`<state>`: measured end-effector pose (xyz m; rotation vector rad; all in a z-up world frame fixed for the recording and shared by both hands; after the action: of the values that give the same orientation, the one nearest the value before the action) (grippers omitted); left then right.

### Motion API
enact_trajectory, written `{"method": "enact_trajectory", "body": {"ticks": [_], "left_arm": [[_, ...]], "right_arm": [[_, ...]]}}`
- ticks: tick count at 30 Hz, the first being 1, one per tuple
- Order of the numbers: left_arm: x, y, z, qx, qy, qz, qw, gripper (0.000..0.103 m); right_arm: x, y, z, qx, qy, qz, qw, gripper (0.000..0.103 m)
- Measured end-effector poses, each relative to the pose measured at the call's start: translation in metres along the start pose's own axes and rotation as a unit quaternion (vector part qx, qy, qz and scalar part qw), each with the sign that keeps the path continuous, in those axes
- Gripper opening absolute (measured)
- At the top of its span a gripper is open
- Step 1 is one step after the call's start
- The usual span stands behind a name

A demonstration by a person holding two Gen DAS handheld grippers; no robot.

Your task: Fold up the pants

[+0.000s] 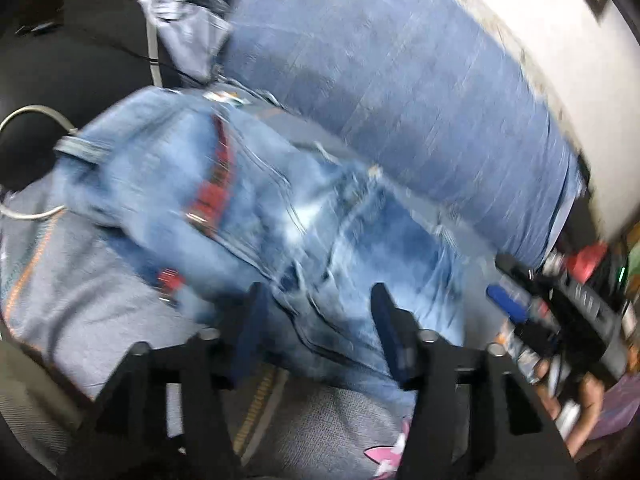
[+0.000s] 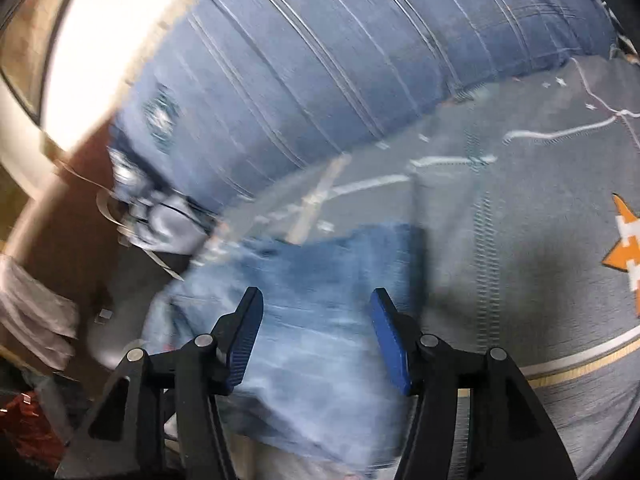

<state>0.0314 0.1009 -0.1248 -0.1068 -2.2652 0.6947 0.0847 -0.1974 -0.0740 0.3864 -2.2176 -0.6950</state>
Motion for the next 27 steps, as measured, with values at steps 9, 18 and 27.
{"method": "enact_trajectory", "body": {"ticks": [9,18,27], "left_arm": [[0.019,0.117,-0.015,0.232,-0.005,0.046,0.9717,0.074],[-0.028,0.147,-0.032,0.331,0.08,0.089,0.9359,0.058],[-0.035,0.157,-0.03,0.367,0.085,0.099,0.921,0.05]], "right_arm": [[-0.041,0.066,0.026,0.043,0.065,-0.087,0.993,0.069],[-0.085,0.11,0.052,0.084,0.118,-0.091,0.985,0.07],[-0.127,0.143,0.038,0.085,0.165,-0.106,0.977,0.071]]}}
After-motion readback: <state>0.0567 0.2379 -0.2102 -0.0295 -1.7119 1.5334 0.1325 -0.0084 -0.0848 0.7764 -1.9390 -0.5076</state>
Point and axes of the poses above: each gripper's, at about its wrist camera, not at the fingertips, and x roughly against the way its jaws point, y to its left, z to its underside, the point moved 1 cm from there along -x, roughly the way its jaws point, and after that the axes turned 1 degree about -z, right-handed, at the moved point
